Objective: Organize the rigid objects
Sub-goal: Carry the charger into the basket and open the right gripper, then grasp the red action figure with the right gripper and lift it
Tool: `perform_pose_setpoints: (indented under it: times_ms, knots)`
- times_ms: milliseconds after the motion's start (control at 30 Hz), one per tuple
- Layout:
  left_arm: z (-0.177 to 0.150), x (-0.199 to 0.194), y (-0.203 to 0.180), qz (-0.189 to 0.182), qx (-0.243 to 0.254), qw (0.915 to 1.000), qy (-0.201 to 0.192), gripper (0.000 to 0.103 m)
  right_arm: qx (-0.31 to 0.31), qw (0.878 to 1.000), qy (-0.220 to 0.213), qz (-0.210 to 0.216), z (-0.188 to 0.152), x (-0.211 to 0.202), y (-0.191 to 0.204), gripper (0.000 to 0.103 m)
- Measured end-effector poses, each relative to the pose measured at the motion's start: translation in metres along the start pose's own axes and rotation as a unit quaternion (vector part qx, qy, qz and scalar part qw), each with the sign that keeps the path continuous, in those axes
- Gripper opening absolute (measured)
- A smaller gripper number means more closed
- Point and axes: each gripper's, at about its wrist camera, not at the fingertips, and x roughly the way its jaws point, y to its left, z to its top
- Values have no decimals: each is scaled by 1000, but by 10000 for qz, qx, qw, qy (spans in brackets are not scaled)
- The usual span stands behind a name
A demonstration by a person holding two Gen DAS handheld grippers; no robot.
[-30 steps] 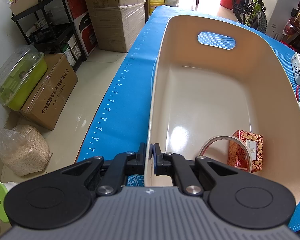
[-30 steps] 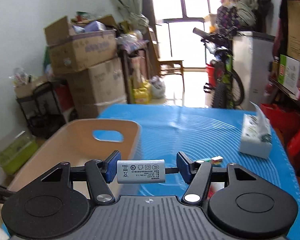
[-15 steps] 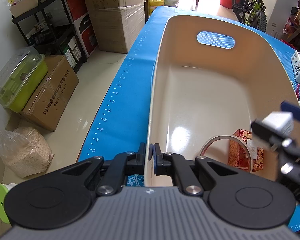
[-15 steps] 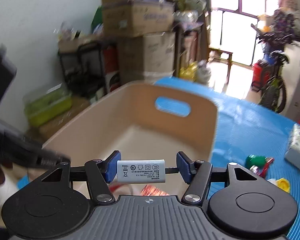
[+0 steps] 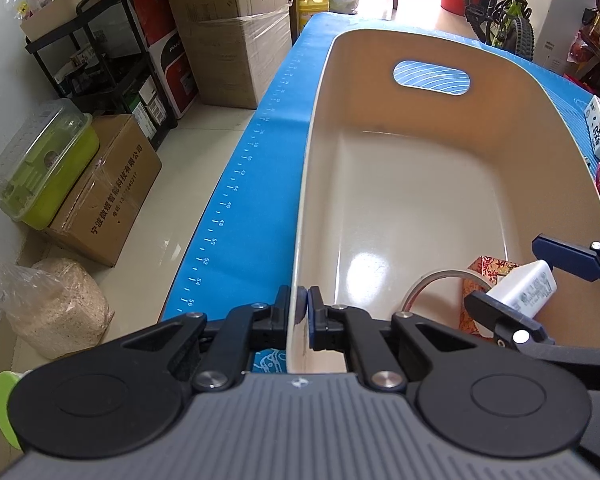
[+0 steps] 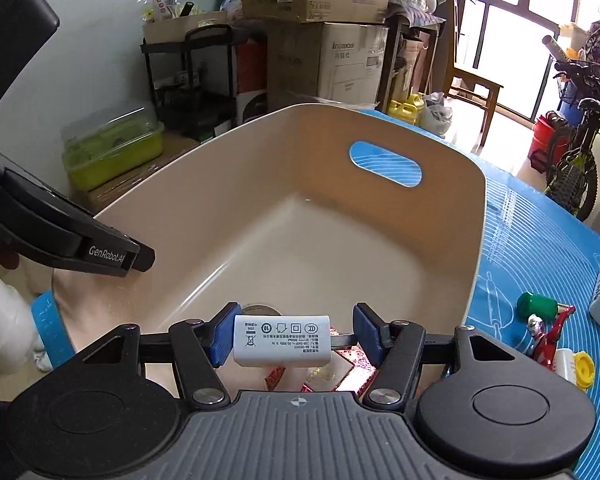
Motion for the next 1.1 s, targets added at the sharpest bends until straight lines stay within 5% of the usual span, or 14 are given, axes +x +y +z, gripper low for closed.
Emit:
perform_pose_setpoints:
  times_ms: [533, 767, 1100]
  knots:
    - [0, 1, -7, 195, 50, 9998, 6, 13, 868, 9941, -510, 397, 2, -30, -42, 76]
    - [0, 1, -7, 193, 45, 9998, 8, 13, 1076, 9891, -974, -230, 1, -58, -88, 79]
    - [0, 1, -7, 200, 39, 9998, 10, 13, 1608, 9767, -594, -1294, -35, -45, -175, 79]
